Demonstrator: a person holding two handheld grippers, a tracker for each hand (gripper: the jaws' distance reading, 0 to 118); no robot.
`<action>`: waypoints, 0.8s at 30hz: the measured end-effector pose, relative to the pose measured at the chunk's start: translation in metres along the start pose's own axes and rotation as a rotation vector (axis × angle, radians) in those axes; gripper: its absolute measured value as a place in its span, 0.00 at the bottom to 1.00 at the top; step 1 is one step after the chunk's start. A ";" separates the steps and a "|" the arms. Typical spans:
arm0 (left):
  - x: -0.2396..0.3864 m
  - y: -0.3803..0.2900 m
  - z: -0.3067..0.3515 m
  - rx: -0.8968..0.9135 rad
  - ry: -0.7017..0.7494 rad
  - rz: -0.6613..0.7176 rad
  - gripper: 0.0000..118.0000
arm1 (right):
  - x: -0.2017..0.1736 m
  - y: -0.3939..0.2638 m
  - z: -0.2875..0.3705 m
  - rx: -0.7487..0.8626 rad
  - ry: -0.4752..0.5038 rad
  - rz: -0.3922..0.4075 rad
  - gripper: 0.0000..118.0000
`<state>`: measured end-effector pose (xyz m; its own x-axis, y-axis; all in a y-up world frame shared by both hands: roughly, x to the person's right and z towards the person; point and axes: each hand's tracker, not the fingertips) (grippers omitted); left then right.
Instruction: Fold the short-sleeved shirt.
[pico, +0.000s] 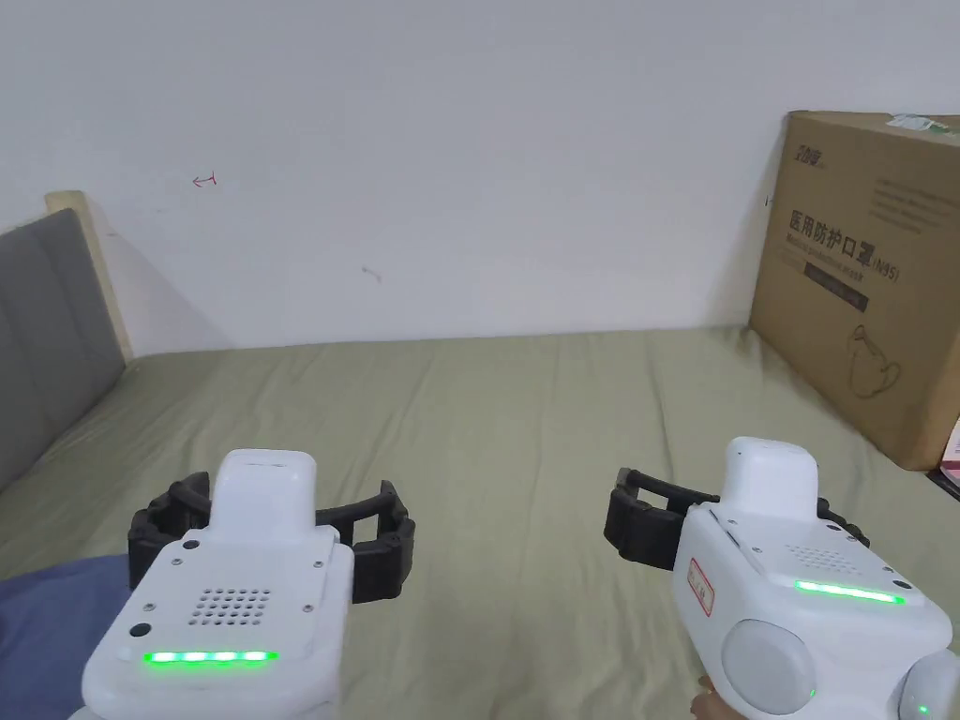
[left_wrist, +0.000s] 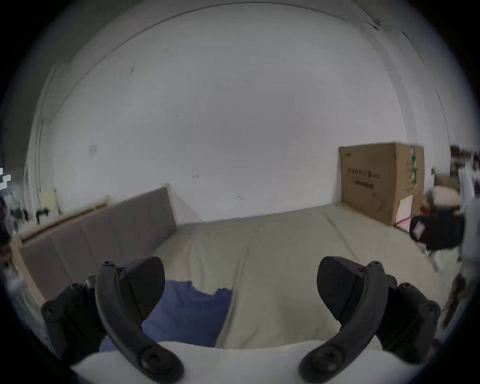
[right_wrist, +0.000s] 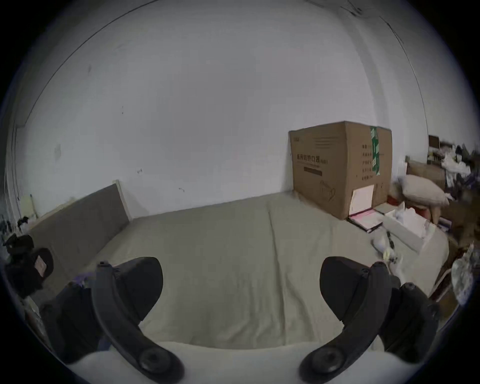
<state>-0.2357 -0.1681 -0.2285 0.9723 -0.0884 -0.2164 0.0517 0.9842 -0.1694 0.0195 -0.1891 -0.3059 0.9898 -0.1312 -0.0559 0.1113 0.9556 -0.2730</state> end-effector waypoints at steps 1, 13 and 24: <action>-0.002 0.000 0.000 -0.003 0.013 0.027 0.99 | -0.003 0.004 0.004 0.010 -0.002 0.019 1.00; -0.016 0.013 0.000 0.016 0.006 0.027 0.03 | -0.017 0.014 0.002 0.065 -0.031 0.221 0.02; -0.012 0.011 -0.003 0.005 -0.060 0.027 0.00 | -0.005 0.009 -0.003 0.034 -0.034 0.173 0.00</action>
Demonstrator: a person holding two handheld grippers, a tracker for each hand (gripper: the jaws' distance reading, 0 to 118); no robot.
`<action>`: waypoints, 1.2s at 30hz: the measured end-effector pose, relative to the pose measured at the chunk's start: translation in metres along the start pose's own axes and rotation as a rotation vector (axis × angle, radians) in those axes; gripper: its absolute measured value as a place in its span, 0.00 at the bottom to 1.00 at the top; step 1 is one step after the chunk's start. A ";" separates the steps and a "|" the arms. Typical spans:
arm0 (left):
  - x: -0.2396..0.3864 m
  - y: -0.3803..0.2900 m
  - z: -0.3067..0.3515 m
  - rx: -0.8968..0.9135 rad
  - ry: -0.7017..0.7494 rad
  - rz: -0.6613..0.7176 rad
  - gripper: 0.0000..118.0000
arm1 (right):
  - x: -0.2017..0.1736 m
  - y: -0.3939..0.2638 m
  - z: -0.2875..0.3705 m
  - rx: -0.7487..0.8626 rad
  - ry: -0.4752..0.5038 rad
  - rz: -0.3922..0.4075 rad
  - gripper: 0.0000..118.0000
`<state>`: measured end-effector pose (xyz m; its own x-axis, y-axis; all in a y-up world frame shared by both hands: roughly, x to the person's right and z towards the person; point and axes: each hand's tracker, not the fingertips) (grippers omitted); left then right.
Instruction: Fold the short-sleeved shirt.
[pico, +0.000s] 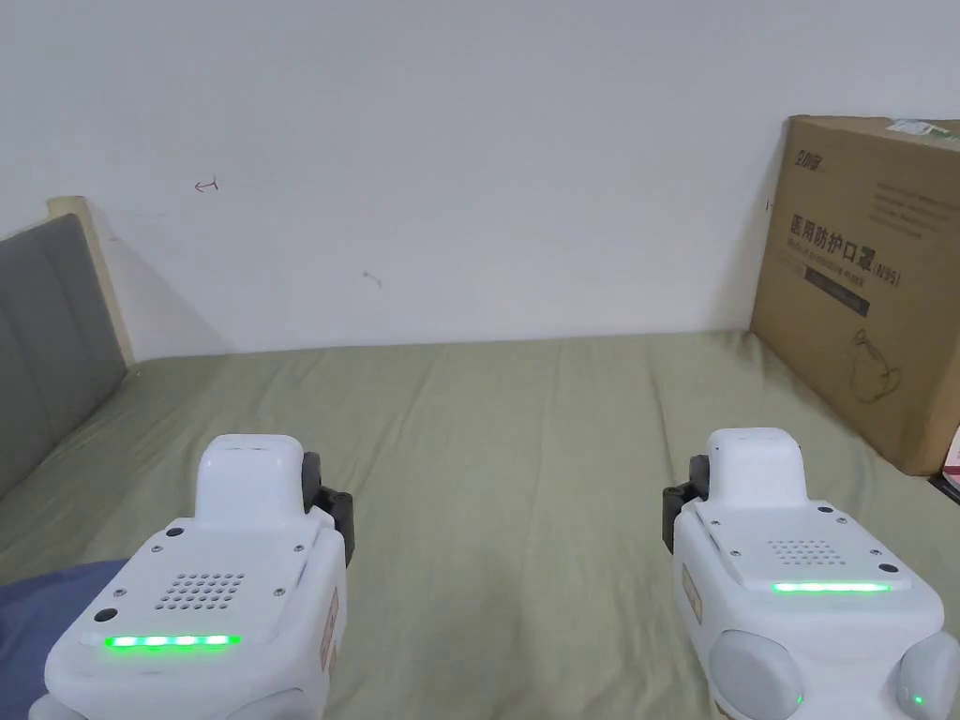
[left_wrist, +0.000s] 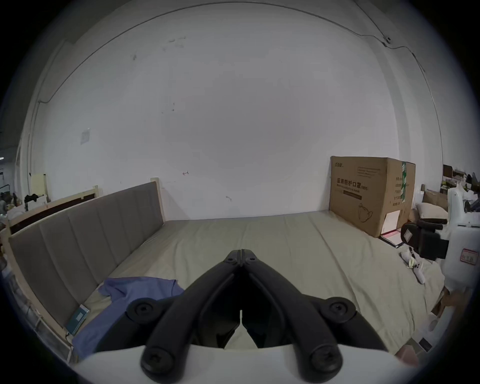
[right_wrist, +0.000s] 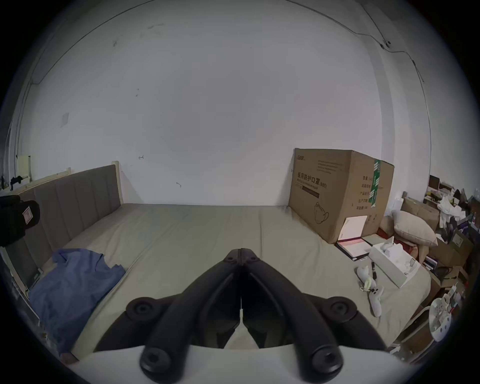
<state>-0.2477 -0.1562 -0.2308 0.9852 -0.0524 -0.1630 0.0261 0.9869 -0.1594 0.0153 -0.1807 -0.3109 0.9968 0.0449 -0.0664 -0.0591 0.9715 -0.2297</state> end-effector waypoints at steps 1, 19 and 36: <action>-0.001 0.000 0.000 -0.001 0.004 0.006 0.00 | -0.001 0.002 0.006 0.010 -0.005 0.006 0.00; -0.047 0.012 0.028 0.029 0.092 0.069 0.00 | -0.054 0.027 0.019 0.073 0.113 0.038 0.00; -0.156 -0.014 0.093 -0.059 0.467 0.118 0.00 | -0.181 0.012 0.017 -0.021 0.489 0.123 0.00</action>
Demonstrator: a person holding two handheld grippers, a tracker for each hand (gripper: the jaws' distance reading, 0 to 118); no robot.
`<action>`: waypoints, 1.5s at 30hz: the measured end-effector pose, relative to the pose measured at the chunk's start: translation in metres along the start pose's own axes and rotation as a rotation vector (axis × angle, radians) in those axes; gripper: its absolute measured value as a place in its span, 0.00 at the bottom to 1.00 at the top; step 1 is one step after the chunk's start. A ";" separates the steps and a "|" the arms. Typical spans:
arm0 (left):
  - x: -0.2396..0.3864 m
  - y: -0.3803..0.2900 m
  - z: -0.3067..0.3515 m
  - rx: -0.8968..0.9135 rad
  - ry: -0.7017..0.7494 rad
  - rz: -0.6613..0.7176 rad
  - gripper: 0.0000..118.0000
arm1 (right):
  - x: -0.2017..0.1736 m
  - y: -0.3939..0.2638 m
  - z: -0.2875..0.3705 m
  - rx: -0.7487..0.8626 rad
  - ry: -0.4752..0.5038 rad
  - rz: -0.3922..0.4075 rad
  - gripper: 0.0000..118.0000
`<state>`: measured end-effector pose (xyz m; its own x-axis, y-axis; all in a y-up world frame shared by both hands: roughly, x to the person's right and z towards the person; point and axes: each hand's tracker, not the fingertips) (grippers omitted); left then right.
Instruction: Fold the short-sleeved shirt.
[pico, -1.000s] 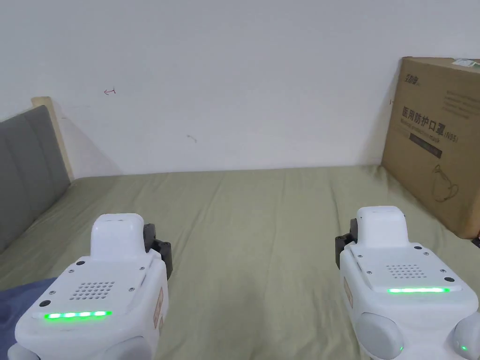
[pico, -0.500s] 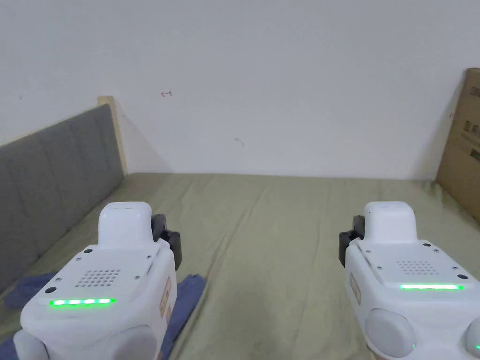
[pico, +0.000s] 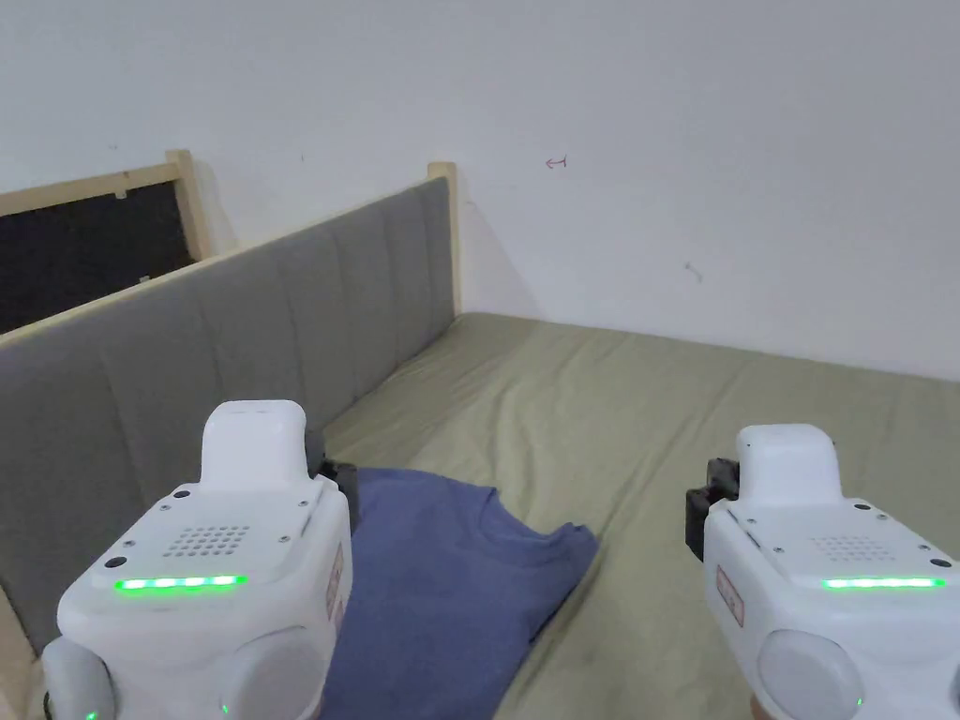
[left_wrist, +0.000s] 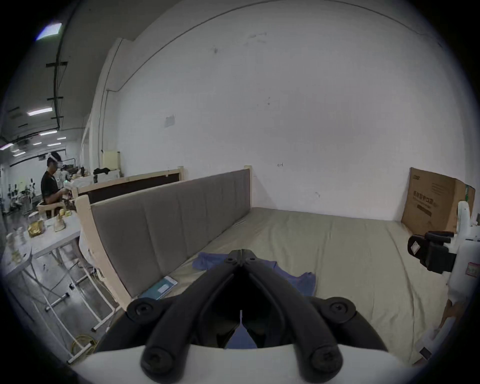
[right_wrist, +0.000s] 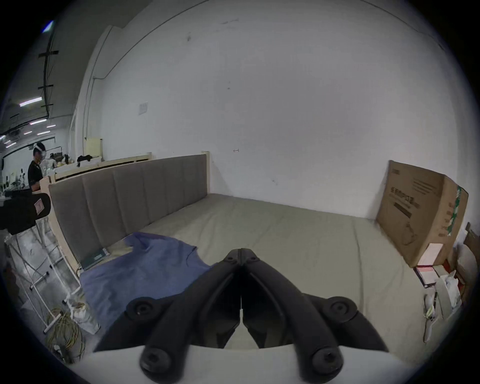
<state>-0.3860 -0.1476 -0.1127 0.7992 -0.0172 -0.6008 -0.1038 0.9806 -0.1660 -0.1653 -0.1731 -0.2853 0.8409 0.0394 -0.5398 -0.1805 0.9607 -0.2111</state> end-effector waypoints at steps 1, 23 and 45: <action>-0.001 -0.002 -0.003 -0.009 -0.003 0.002 0.00 | -0.001 0.000 -0.002 -0.005 0.004 0.002 0.00; 0.052 -0.149 -0.270 -0.714 -0.179 0.061 1.00 | 0.018 -0.072 -0.093 -0.291 -0.028 0.008 0.00; 0.048 -0.173 -0.303 -0.864 -0.059 0.107 0.09 | 0.044 -0.109 -0.100 -0.423 -0.051 -0.034 0.00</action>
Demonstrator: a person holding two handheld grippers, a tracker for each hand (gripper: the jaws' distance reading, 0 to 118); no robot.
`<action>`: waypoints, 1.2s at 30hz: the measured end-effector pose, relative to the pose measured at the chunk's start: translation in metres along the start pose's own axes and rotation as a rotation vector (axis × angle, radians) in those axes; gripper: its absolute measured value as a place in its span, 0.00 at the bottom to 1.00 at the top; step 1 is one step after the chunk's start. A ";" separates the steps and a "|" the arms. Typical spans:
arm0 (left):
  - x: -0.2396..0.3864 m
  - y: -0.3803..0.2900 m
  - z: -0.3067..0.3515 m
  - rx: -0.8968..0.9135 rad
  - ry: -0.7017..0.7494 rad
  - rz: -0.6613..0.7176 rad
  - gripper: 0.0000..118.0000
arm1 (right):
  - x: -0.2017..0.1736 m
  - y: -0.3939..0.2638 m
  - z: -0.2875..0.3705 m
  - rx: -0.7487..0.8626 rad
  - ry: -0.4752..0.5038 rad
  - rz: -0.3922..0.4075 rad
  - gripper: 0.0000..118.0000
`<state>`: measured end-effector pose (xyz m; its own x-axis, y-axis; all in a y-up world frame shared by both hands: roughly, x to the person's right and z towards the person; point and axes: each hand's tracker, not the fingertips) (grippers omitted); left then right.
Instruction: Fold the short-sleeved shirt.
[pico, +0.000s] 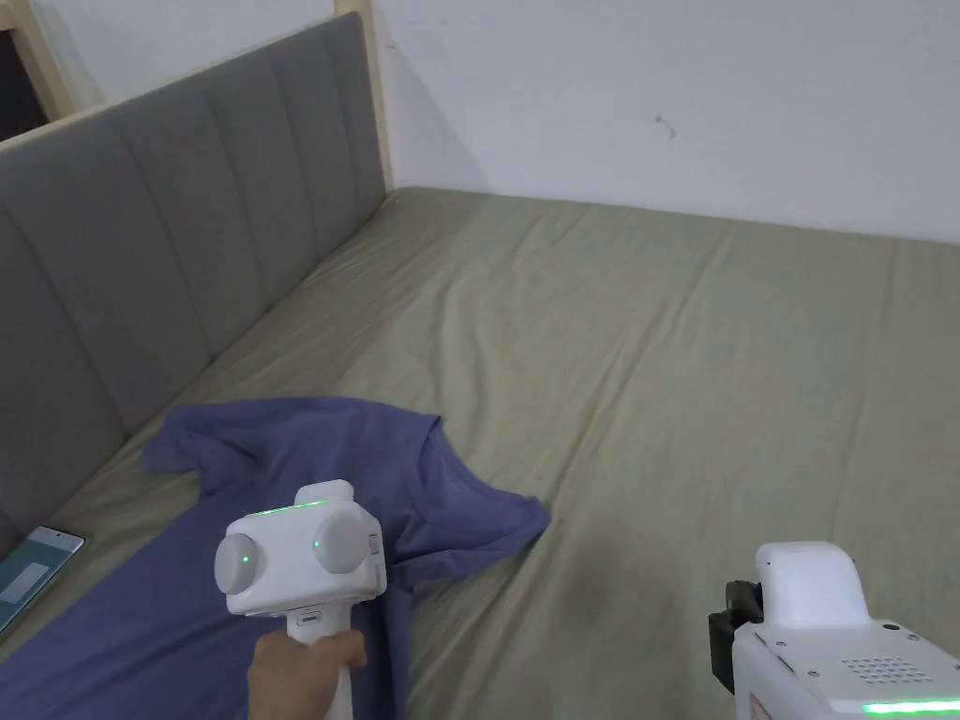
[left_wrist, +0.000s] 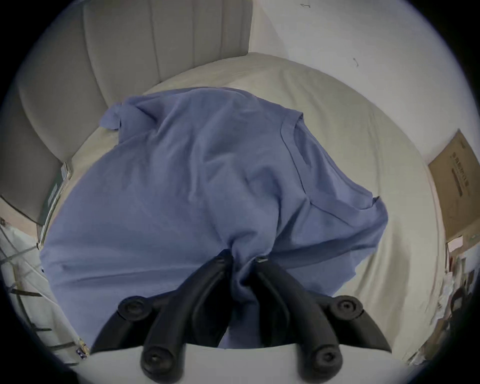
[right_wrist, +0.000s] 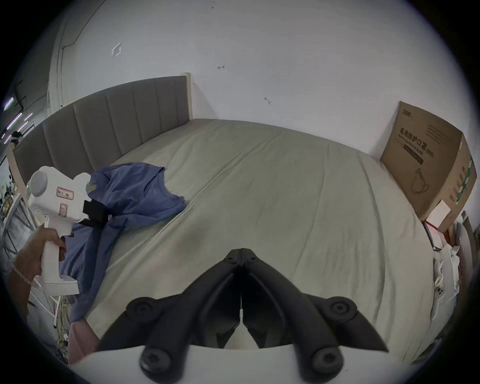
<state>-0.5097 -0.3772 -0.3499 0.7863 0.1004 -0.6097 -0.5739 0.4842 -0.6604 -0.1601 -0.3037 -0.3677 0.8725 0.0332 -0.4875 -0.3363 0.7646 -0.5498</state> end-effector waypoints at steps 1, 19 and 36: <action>-0.001 0.000 0.004 0.007 -0.005 -0.006 0.09 | 0.004 0.000 0.001 -0.001 0.001 -0.014 0.00; 0.246 -0.042 0.159 0.063 -0.607 -0.327 0.09 | 0.142 -0.011 0.112 0.163 -0.278 -0.271 0.00; 0.361 -0.215 0.152 -0.156 -0.683 -0.806 0.98 | 0.236 -0.090 0.165 0.101 -0.452 -0.456 0.00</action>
<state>-0.0678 -0.3128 -0.3617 0.8807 0.2894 0.3751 0.1880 0.5133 -0.8374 0.1342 -0.2580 -0.3212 0.9904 -0.0581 0.1253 0.1187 0.8219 -0.5572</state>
